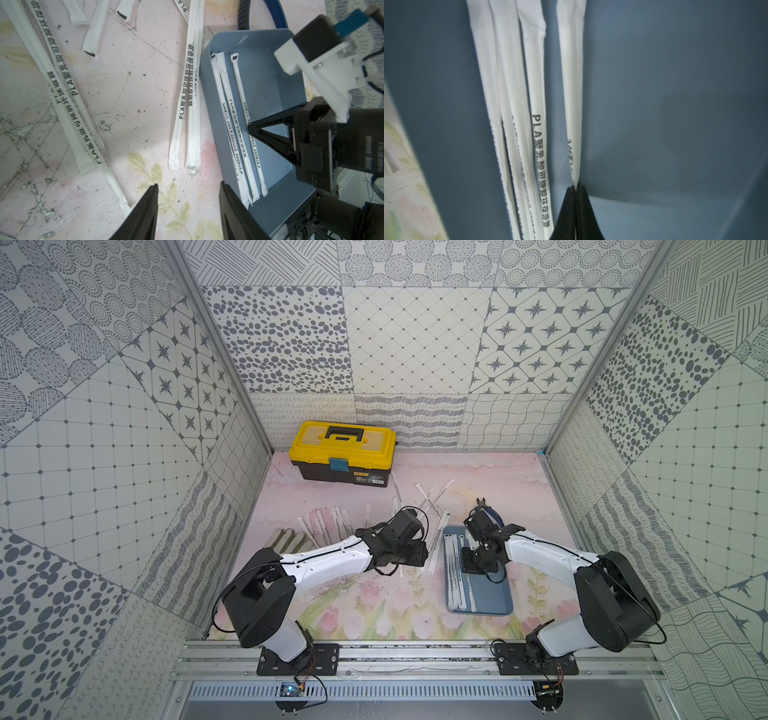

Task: Put the straws into the storage box
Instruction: Place the straw in the storage box, then move the straw to the center of the board.

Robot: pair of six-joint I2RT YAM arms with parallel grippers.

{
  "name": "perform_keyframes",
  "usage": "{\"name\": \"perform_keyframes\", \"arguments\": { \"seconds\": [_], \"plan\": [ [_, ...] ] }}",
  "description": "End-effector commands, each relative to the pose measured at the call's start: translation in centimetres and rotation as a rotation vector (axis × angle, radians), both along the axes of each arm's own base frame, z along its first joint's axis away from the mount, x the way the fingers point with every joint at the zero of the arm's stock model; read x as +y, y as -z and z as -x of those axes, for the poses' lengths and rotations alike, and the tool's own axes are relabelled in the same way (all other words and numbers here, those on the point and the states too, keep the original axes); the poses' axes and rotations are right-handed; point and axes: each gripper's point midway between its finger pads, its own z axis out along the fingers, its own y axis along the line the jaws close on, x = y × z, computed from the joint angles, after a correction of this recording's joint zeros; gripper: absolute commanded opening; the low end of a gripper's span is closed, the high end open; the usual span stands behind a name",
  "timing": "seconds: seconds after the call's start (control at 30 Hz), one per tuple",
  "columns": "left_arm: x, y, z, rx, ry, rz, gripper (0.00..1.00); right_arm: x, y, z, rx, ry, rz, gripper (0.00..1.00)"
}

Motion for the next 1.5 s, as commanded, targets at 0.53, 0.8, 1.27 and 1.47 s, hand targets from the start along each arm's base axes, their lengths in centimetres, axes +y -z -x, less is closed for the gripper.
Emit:
{"name": "perform_keyframes", "arguments": {
  "seconds": [0.53, 0.8, 1.27, 1.47],
  "plan": [
    [9.4, -2.0, -3.5, -0.081, -0.240, -0.109, 0.52, 8.9, -8.3, -1.4, -0.217, 0.034, -0.014, 0.32],
    [16.3, 0.1, -3.0, -0.029, -0.378, -0.166, 0.52, 19.1, -6.2, -8.9, -0.331, -0.074, 0.005, 0.31],
    [16.3, 0.7, -2.6, -0.006, -0.377, -0.106, 0.52, 21.6, -0.7, -13.8, -0.289, -0.131, 0.113, 0.19],
    [16.2, 0.4, -2.7, -0.011, -0.375, -0.095, 0.52, 21.8, -1.6, -13.1, -0.291, -0.135, 0.086, 0.10]
  ]
}}
